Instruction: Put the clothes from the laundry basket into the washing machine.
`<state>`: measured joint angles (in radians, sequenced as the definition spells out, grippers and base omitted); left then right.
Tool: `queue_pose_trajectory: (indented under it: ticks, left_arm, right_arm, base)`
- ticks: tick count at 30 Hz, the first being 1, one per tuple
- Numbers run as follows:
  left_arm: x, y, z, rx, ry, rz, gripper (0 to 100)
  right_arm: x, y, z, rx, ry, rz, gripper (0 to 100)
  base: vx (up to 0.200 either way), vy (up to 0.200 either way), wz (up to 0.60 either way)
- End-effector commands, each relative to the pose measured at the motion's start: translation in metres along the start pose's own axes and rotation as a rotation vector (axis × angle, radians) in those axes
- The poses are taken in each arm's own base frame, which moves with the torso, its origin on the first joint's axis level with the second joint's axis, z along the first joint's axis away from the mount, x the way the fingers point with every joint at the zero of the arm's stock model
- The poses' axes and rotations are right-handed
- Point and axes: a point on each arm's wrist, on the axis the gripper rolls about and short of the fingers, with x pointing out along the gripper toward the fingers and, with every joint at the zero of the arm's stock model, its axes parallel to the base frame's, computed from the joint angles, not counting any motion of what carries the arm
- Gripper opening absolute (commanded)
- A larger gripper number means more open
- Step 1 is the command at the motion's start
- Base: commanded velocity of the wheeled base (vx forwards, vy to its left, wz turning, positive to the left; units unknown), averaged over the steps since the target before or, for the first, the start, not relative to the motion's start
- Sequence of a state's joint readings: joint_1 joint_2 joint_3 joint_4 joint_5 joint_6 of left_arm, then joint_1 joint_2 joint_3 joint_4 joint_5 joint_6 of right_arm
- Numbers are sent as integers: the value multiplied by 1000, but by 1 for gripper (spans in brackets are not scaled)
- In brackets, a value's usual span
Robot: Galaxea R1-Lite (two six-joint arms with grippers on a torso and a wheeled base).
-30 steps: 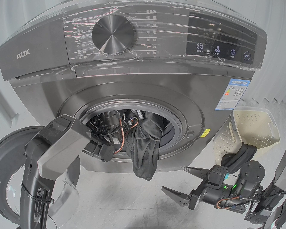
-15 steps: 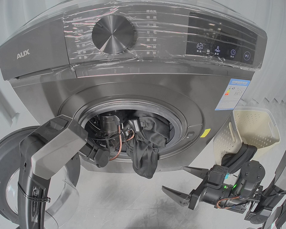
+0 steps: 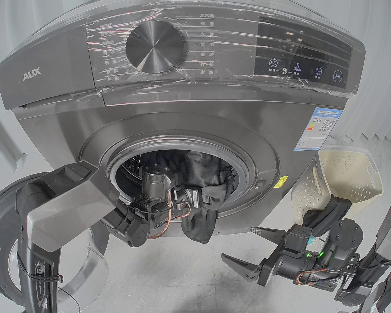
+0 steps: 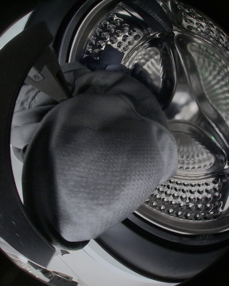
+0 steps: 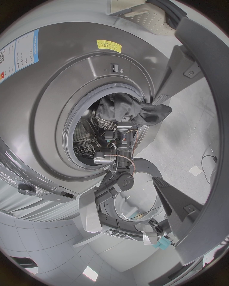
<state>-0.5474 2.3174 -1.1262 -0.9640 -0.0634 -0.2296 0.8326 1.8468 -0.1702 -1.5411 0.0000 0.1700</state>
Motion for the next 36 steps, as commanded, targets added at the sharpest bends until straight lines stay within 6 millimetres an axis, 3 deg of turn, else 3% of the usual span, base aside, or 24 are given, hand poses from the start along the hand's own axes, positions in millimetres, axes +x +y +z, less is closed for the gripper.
queue_pose_trajectory:
  ticks: [1,5,9,15,17,25,30,31,36]
  left_arm:
    - [7,1,-14,10,30,1,0]
    - [12,1,-13,7,8,4,0]
    - [31,9,2,3,-125,61,0]
    - [49,31,24,-5,-281,188,0]
    - [56,46,39,-14,-359,247,0]
    - [57,61,74,-36,-482,297,0]
    - [57,58,67,-42,-460,293,0]
    - [56,55,59,-45,-429,291,100]
    - [32,34,33,-52,-216,226,100]
  right_arm:
    - [0,0,0,0,0,2,100]
    - [0,2,-1,1,2,8,100]
    - [1,4,-2,-1,8,16,100]
    - [1,4,-2,-1,10,16,100]
    - [2,4,-3,-1,13,17,100]
    - [2,4,-3,-1,14,15,100]
    - [2,4,-4,-1,17,14,100]
    - [2,4,-4,-1,17,14,100]
    - [2,4,-4,-1,16,16,100]
  base:
    - [0,0,0]
    - [0,0,0]
    - [0,0,0]
    - [0,0,0]
    - [0,0,0]
    - [0,0,0]
    - [0,0,0]
    - [0,0,0]
    - [0,0,0]
